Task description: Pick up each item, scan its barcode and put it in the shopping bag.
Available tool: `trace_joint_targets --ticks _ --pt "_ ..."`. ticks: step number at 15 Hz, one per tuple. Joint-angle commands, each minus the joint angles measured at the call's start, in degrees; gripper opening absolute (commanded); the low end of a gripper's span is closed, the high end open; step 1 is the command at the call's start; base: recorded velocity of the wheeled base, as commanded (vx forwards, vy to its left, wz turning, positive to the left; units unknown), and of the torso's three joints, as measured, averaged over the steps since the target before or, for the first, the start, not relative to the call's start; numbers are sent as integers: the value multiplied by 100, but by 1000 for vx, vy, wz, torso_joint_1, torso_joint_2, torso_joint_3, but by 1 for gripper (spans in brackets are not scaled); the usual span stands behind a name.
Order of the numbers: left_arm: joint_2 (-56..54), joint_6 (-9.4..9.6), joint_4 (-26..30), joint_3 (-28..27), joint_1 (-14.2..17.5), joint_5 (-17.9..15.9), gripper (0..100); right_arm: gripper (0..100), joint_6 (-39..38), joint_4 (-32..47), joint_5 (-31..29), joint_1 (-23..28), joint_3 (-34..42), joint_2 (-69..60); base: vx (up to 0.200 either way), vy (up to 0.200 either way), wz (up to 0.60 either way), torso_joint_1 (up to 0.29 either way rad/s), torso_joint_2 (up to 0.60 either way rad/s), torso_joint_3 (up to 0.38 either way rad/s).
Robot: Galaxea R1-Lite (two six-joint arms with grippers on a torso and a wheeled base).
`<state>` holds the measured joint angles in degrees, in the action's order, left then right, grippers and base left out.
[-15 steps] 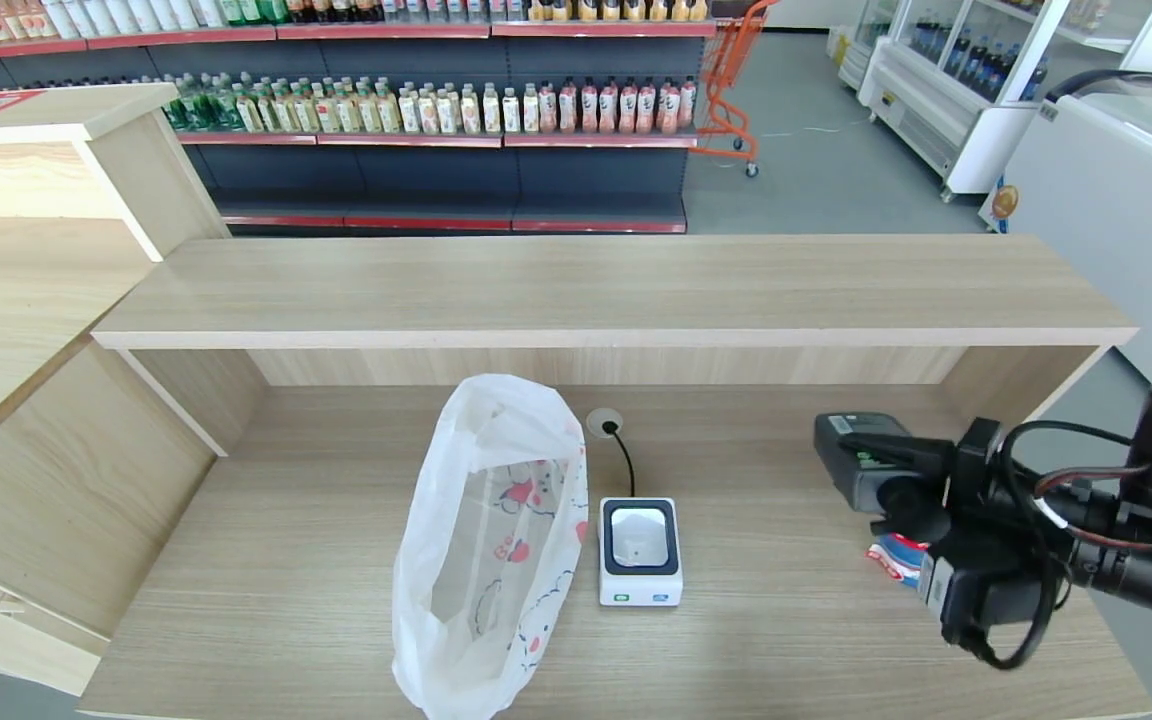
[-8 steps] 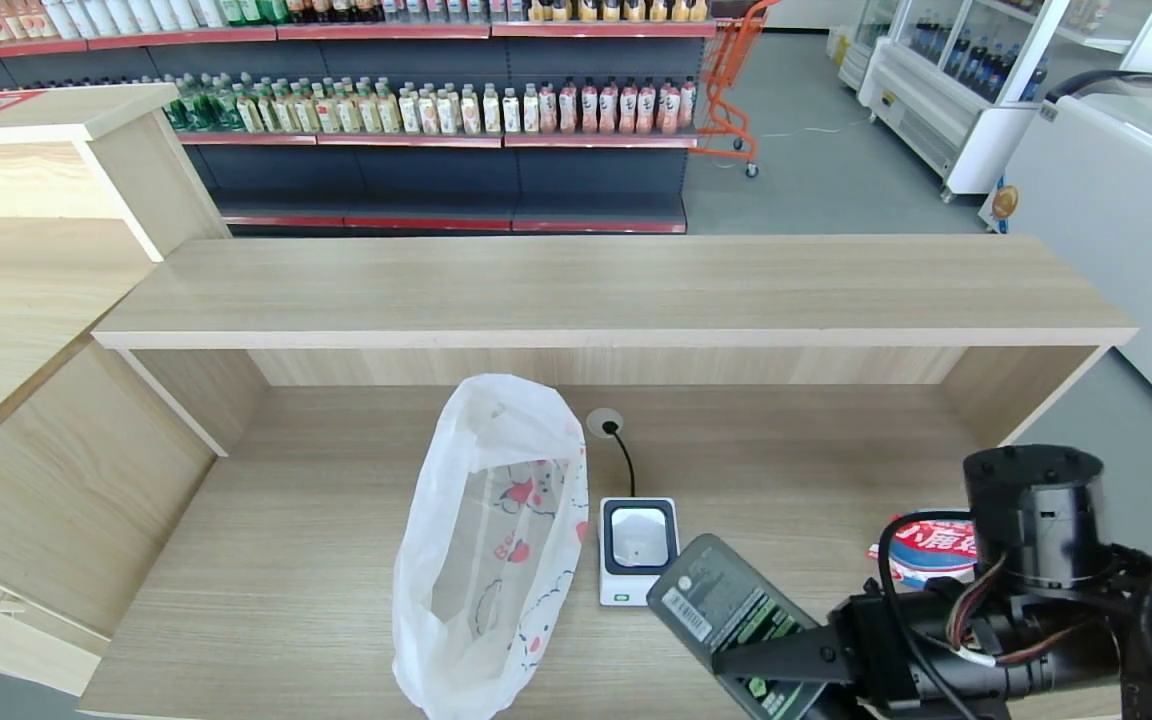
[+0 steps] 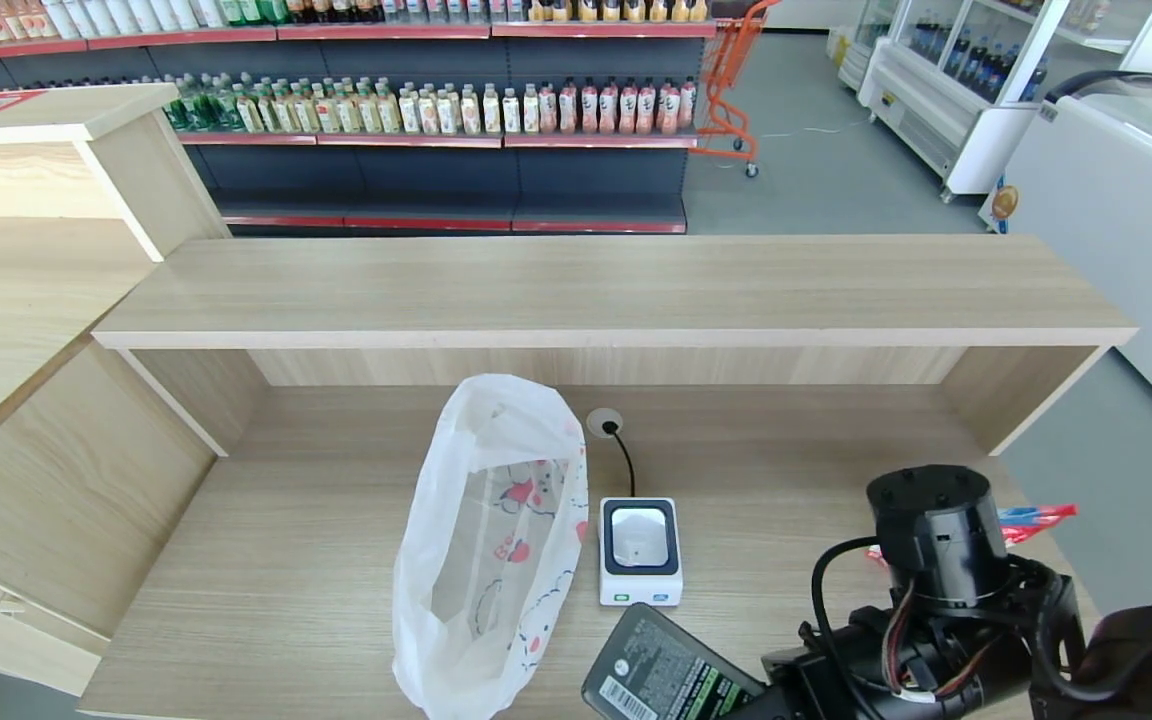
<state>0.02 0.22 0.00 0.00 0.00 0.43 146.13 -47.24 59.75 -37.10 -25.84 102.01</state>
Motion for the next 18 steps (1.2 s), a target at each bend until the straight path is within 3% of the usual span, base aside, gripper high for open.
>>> trace_joint_targets --ticks 1,15,17,18 --pt "-2 -4 0 0 0 1 100 0 -14 4 11 -26 -52 170 0 0 0 0 0 0" --pt "-2 -4 0 0 0 1 100 0 -234 -5 72 -166 -263 495 0 0 0 0 0 0" --pt "-2 4 0 0 0 1 100 0 -638 -31 72 -166 -290 328 0 0 0 0 0 0" --pt "-2 -4 0 0 0 1 100 0 -1253 -84 63 -158 -290 135 0 0 0 0 0 0"
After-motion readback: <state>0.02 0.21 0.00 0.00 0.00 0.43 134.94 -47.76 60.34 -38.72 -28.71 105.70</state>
